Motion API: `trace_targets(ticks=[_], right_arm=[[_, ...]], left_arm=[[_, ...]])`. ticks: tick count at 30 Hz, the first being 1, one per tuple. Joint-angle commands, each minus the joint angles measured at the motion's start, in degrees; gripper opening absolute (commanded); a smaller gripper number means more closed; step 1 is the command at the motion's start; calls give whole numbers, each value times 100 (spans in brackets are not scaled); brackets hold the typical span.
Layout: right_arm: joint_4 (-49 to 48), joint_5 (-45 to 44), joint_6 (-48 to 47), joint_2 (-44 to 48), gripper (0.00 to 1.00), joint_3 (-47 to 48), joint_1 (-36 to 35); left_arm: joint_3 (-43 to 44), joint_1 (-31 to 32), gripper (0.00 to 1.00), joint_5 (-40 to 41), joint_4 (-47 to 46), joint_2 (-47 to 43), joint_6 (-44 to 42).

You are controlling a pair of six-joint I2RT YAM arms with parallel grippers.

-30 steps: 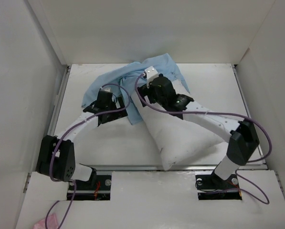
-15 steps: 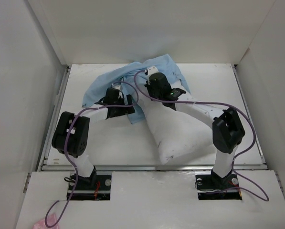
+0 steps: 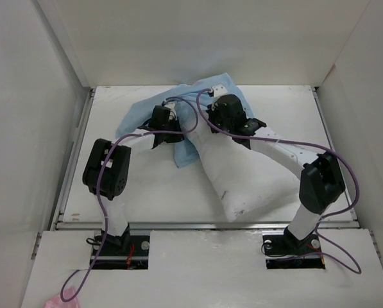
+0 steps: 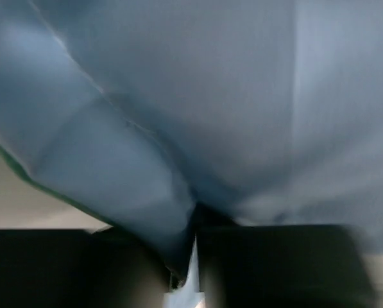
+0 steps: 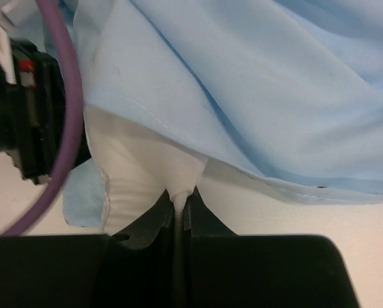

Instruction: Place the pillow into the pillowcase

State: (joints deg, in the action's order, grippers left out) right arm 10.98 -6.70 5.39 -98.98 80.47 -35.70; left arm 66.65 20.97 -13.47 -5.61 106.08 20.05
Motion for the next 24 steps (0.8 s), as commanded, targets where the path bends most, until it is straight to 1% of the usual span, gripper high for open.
trace_targets(ticks=[1, 3, 5, 6, 7, 8, 9, 11, 12, 13, 14, 15, 18, 19, 20, 21, 24], right_arm=[[-903, 56, 427, 581, 0, -100, 55], [-1483, -94, 787, 643, 0, -224, 107], [-1922, -576, 1103, 704, 0, -339, 107], [-2316, -787, 1374, 705, 0, -408, 107], [-2477, -1198, 1482, 705, 0, -409, 107], [-2591, -1376, 1570, 705, 0, -305, 107], [-2732, -1595, 1788, 644, 0, -243, 107], [-2803, -2270, 2035, 582, 0, -59, 107], [-2977, -2440, 2036, 477, 0, 12, 107], [-2979, -2633, 2158, 398, 0, 109, 107], [-3040, -3087, 2159, 310, 0, 205, 107], [-3041, -3353, 2159, 196, 0, 433, 107], [-2928, -3995, 2317, -270, 0, 925, 107], [-2813, -4067, 2413, -349, 0, 997, 107], [-2743, -4067, 2632, -402, 0, 997, 107], [-2637, -4207, 2834, -403, 0, 997, 55], [-2356, -4366, 3406, -403, 0, 945, 2]], left_arm=[[260, 143, 0, -287, 112, 62, -142], [200, 293, 0, -742, 112, -174, -72], [-55, 600, 0, -1181, -27, -841, -72], [-143, 723, 0, -1419, -28, -1105, -20], [-196, 855, 0, -1421, 41, -1368, 33], [-197, 1100, 0, -1473, 146, -1849, 34], [-197, 1241, 0, -1578, 461, -2063, -45], [39, 1653, 0, -1265, 726, -2607, -45], [136, 1725, 0, -1193, 1006, -2741, -45], [216, 1796, 0, -1140, 1131, -2864, -45], [217, 1796, 0, -1140, 1219, -2987, 85], [217, 1857, 0, -1140, 1281, -3249, 139], [295, 1858, 0, -1236, 1553, -3611, 218], [374, 1910, 0, -1236, 1702, -3612, 218], [375, 1911, 0, -1489, 1703, -3664, 218], [427, 1911, 0, -1552, 1703, -3665, 218], [314, 1911, 0, -1553, 1502, -3323, 393]])
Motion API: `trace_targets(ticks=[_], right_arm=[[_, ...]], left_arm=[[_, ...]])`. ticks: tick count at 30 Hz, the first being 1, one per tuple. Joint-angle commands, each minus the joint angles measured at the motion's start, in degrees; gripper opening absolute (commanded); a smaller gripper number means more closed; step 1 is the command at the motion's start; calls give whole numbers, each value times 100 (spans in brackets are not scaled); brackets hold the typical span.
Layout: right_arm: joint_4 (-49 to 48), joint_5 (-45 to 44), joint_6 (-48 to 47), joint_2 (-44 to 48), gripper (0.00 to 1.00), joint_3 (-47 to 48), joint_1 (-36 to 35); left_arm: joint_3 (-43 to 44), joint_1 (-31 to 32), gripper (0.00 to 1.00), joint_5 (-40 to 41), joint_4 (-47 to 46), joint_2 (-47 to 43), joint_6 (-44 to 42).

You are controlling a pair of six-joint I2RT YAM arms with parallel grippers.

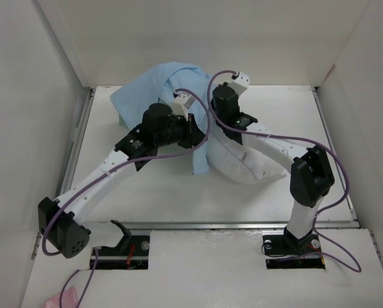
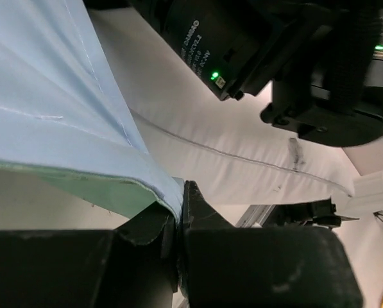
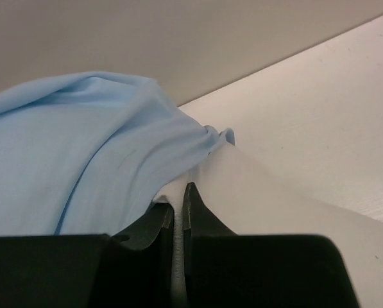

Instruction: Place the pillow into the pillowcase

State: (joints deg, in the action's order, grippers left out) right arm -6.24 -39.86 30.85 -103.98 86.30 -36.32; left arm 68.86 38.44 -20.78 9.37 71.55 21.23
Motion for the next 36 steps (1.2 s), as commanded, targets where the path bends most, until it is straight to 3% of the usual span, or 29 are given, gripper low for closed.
trace_targets(ticks=[1, 6, 10, 14, 16, 17, 18, 19, 20, 21, 23, 25, 27, 28, 30, 36], right_arm=[[-528, -1120, 1000, 98, 0, 431, 63], [-159, -1515, 1169, 98, 0, 879, 63], [18, -1850, 1169, 36, 0, 1204, 116], [149, -1772, 1169, -69, 0, 1275, 169], [149, -1272, 1169, 9, 1, 969, 169], [149, -1079, 1169, 62, 5, 802, 169], [149, -520, 1169, 132, 17, 635, 169], [149, -245, 1169, 211, 20, 277, 169], [19, 45, 1090, 395, 25, 73, 169], [-78, 405, 959, 475, 32, -120, 169], [-132, 1390, 765, 685, 59, -499, 169], [-62, 2136, 405, 818, 79, -562, 169], [60, 2490, 73, 1063, 90, -702, 169], [157, 2578, 1, 1160, 92, -702, 169], [341, 2956, -245, 1449, 99, -702, 308], [816, 4098, -651, 1899, 99, -702, 1038]], left_arm=[[23, 164, 0, -823, -109, 497, 363], [206, 58, 0, -2386, -612, 1712, 479], [865, 489, 0, -2089, 48, 1583, -154], [866, 551, 0, -2168, -102, 836, -207], [586, 551, 0, -1836, -163, 466, -138], [489, 551, 0, -1442, -163, 413, -59], [366, 438, 0, -1351, -163, 413, 38], [78, 202, 0, -1350, -233, 413, 169], [-29, 86, 16, -1350, -233, 491, 397], [-118, -11, 20, -1350, -233, 561, 460], [-337, -222, 23, -1411, -286, 772, 583], [-400, -275, 50, -1579, -339, 878, 636], [-400, -328, 66, -1509, -208, 931, 636], [-400, -328, 100, -1395, -129, 931, 584], [-146, -328, 100, -1080, 195, 756, 487], [574, -328, 100, 353, 847, 395, 144]])
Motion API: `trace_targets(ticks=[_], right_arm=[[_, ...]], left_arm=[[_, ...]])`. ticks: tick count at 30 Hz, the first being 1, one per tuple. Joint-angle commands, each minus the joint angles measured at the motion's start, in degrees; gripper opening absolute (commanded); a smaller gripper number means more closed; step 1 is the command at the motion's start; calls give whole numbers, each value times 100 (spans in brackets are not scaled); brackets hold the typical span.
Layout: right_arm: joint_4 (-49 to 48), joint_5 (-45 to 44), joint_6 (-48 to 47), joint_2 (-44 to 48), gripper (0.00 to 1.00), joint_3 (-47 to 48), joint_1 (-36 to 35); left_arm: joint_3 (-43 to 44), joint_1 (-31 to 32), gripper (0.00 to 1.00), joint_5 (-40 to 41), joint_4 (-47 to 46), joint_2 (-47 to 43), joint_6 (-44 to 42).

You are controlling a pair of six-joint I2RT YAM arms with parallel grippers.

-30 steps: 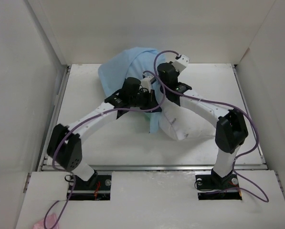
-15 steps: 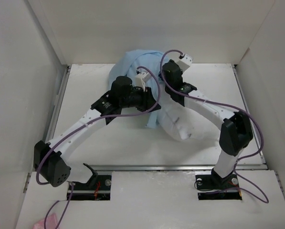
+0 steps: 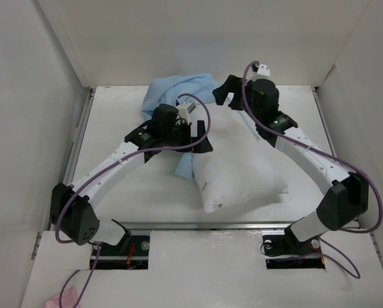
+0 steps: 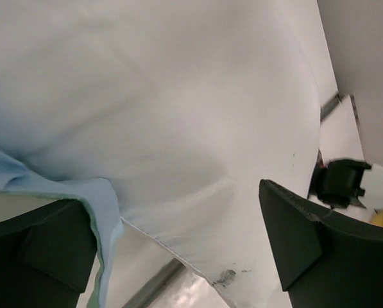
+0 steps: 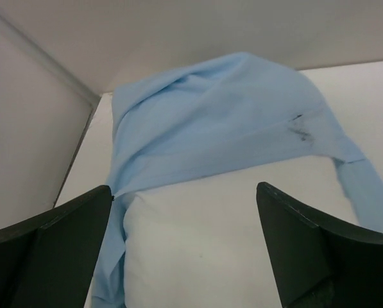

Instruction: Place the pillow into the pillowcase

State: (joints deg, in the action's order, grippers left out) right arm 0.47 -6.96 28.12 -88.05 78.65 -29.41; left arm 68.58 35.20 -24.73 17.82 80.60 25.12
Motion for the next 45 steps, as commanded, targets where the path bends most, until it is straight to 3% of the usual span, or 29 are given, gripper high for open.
trace_targets(ticks=[1, 5, 12, 16, 19, 23, 27, 32, 35, 38, 40, 45], right_arm=[[364, 749, -377, 306, 99, 63, 435], [918, 371, -377, 26, 99, 63, 831], [832, 134, -52, -212, 99, -719, 1086], [832, 1106, -192, -326, 98, -1202, 1086], [377, 2302, -272, -327, 95, -1773, 1086], [173, 3042, -744, -125, 95, -2152, 727], [321, 3297, -1553, -238, 94, -1916, -430], [453, 3965, -2169, -686, 91, -1109, -1251], [568, 3634, -2459, -635, 91, -730, -1252], [568, 2425, -2321, -354, 91, -606, -1147], [681, 1964, -2023, -74, 91, -605, -928], [1174, 1189, -1012, 402, 91, -886, 493]], left_arm=[[691, -4, 100, 1229, 176, -580, -245], [991, -4, 100, 2391, 450, -642, -122], [1720, -4, 100, 2519, 714, -45, -271], [1773, -4, 100, 1947, 564, 447, -465], [1773, -136, 100, 1641, 503, 956, -526], [1773, -408, 100, 1393, 442, 1660, -579], [2211, -856, 90, 1015, 388, 2398, -631], [3719, -1068, 90, 1523, 650, 3214, -956], [4363, -1182, 91, 1691, 714, 3330, -1167], [4586, -1182, 94, 1823, 933, 3253, -1273], [4183, -1182, 97, 1989, 933, 2875, -1326], [2935, -744, 100, 3025, 819, 1856, -1659]])
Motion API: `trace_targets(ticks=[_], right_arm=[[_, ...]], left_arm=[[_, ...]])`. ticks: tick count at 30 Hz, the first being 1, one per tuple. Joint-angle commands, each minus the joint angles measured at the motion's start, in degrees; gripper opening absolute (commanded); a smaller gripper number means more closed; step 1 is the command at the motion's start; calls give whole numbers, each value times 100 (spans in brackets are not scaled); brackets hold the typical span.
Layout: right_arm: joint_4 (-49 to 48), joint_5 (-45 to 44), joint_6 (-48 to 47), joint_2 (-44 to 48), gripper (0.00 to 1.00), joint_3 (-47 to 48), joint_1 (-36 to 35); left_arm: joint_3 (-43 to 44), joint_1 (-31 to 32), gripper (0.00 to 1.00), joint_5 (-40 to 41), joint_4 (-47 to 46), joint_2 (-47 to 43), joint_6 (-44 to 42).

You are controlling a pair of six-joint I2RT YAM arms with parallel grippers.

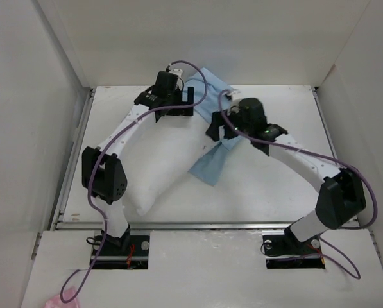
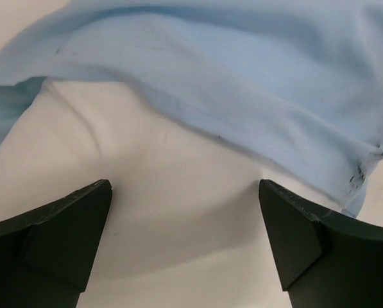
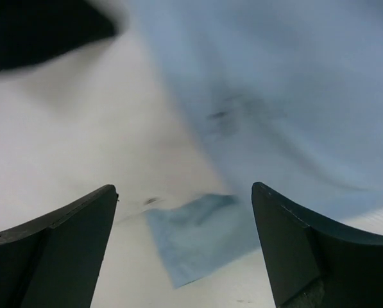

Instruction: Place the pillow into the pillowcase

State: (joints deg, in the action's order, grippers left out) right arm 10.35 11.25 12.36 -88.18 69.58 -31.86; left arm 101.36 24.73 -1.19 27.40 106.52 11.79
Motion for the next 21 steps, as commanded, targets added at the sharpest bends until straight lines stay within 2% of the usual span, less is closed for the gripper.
trace_targets(ticks=[1, 5, 11, 16, 18, 21], right_arm=[[309, -728, 827, 485, 91, -93, 925], [363, -843, 988, 626, 91, -348, 1515], [591, -1045, 1040, 838, 92, -533, 1516], [644, -941, 1163, 838, 92, -753, 1516], [644, -888, 1163, 890, 92, -876, 1516], [582, -826, 1163, 890, 92, -946, 1516]], left_arm=[[-632, 539, 100, 960, -138, -982, -492], [-1083, 1059, 100, 1183, -24, -1213, -774], [-1600, 1472, 100, 1376, 266, -1229, -635], [-1822, 1772, 100, 2050, 292, -1143, -661], [-1822, 1772, 100, 2053, 292, -784, -661], [-1822, 1772, 100, 1588, 12, -431, -810]])
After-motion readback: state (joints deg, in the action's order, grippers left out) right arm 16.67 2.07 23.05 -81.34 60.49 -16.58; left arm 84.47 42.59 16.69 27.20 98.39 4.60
